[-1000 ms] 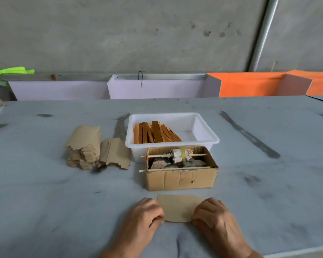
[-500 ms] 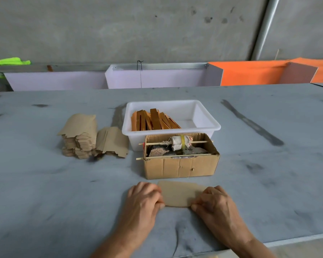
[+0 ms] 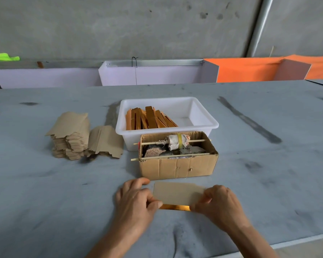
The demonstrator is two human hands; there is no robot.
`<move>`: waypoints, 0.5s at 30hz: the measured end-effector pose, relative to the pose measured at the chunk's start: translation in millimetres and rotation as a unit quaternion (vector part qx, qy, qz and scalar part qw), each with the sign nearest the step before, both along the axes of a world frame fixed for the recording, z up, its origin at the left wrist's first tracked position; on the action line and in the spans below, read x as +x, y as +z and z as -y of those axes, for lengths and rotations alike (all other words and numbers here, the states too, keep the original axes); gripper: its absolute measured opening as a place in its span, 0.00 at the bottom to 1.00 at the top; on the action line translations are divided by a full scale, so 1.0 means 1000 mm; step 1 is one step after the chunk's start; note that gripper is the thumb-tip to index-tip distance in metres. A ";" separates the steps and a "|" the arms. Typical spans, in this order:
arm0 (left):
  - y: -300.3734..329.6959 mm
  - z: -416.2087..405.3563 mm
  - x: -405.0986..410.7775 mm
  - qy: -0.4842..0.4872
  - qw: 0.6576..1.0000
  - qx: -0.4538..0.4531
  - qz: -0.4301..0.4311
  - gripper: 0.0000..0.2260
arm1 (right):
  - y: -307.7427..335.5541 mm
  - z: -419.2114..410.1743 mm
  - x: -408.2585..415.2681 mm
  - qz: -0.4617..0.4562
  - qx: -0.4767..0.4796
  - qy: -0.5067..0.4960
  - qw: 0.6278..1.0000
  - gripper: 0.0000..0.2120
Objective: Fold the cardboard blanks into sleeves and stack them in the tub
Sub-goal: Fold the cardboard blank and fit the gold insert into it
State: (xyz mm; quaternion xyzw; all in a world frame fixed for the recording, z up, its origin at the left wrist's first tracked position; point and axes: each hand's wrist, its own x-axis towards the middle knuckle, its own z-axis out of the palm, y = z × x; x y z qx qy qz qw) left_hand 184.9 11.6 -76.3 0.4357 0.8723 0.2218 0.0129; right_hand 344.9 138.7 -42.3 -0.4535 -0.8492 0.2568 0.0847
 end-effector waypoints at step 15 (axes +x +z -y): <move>0.021 0.007 0.017 -0.112 0.980 0.144 -0.082 0.08 | -0.007 0.006 0.007 -0.087 -0.031 -0.019 0.996 0.17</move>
